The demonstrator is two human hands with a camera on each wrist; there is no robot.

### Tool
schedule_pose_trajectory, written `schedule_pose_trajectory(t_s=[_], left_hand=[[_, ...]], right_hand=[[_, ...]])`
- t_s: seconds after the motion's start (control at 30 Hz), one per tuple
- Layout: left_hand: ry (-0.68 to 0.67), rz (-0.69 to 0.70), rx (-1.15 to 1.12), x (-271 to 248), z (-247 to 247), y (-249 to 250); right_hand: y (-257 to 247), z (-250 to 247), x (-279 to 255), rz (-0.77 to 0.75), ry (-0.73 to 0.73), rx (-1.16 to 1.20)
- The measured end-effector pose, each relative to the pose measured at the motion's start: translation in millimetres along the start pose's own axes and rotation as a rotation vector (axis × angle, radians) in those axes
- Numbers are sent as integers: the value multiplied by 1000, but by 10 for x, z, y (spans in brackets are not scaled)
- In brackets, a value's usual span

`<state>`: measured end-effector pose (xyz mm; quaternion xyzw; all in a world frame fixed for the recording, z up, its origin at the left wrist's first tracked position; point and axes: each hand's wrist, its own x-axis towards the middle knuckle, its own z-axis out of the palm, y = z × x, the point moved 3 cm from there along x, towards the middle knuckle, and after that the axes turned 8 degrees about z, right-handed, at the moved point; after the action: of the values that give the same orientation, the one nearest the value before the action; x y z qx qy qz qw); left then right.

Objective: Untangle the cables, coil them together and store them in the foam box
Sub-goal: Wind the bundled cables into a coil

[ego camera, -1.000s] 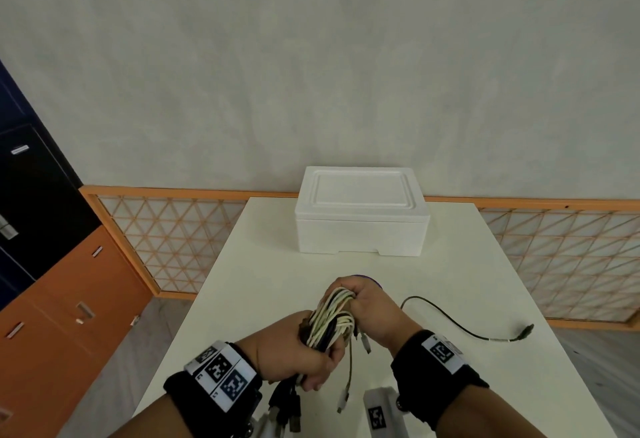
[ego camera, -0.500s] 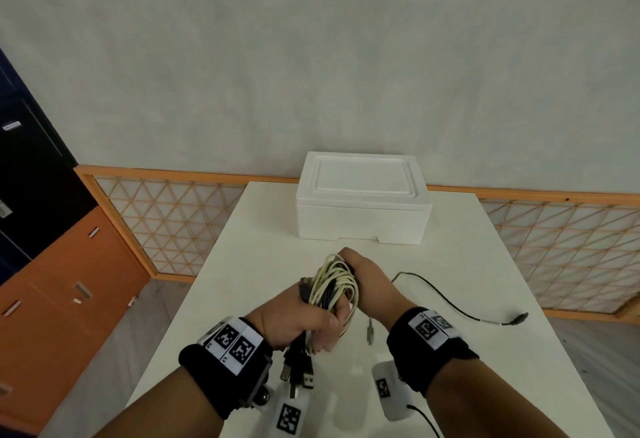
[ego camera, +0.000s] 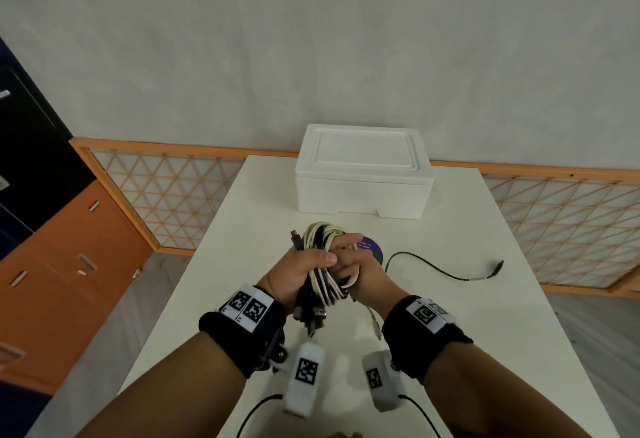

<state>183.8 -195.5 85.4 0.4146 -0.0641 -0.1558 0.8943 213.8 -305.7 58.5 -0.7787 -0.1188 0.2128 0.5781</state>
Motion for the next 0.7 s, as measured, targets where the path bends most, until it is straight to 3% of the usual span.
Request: schedule_pose_trajectory(t_s=[0.07, 0.2, 0.5, 0.7], left_hand=[[83, 45, -48, 18, -42, -33], [175, 89, -116, 57, -95, -93], [372, 94, -284, 107, -172, -154], [448, 136, -197, 76, -158, -180]], right_hand=[[48, 47, 0, -42, -2, -178], [158, 128, 6, -78, 16, -149], [297, 257, -20, 368, -130, 389], [313, 287, -58, 435, -109, 475]])
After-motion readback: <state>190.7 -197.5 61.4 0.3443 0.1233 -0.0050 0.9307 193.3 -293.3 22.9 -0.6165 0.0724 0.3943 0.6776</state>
